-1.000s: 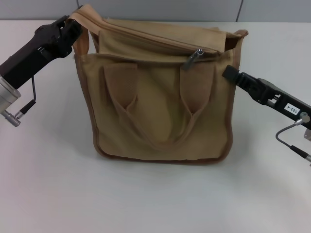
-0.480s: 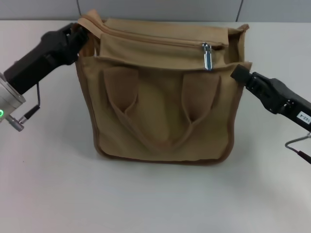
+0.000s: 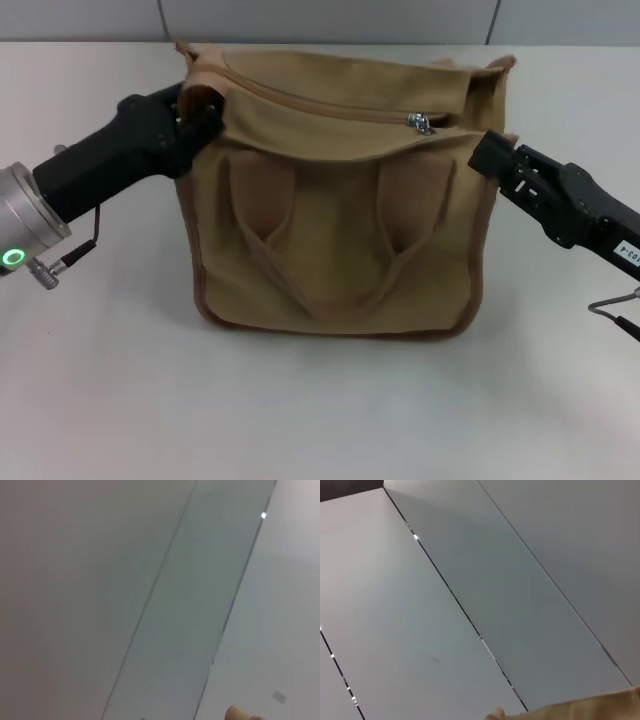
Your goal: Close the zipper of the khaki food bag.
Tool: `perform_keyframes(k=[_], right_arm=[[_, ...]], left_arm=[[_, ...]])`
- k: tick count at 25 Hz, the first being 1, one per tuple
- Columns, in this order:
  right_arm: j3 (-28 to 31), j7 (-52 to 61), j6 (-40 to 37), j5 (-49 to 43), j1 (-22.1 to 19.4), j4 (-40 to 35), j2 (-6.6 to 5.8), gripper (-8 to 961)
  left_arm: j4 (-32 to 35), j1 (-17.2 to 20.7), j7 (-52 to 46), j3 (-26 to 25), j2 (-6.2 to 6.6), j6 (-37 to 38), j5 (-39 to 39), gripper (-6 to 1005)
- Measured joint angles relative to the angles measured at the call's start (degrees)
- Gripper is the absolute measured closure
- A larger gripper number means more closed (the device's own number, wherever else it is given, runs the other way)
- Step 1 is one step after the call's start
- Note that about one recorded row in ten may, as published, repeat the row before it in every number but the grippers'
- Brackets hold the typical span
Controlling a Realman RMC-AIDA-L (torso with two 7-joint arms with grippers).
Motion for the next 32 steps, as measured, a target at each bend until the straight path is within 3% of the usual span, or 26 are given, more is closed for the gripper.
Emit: perform_keyframes(k=[4, 6, 18, 20, 27, 32], right_arm=[[0.00, -0.77, -0.04, -0.02, -0.05, 0.02, 0.06, 742], [0.01, -0.79, -0.04, -0.05, -0.05, 0.05, 0.07, 506], [0.00, -0.85, 0.39, -0.33, 0.23, 0.25, 0.13, 374], [-0.04, -0.78, 0.30, -0.34, 0.32, 0.52, 0.15, 374], [-0.09, -0.61, -0.15, -0.34, -0.11, 1.40, 0.09, 374], [0.36, -1.27, -1.68, -0.13, -0.32, 1.47, 0.03, 375]], left_arm=[[1.29, 1.01, 0.56, 0.84, 0.01, 2.89, 0.01, 803], [1.89, 1.70, 2.75, 0.87, 0.05, 8.44, 0.03, 722], [8.49, 2.85, -1.00, 1.68, 0.40, 15.02, 3.47, 272], [12.19, 3.06, -1.94, 1.62, 0.22, 20.57, 5.21, 225], [13.37, 3.07, -4.40, 2.20, 0.09, 21.81, 1.06, 225], [16.27, 2.95, -7.56, 9.55, -0.01, 22.74, -0.86, 226]])
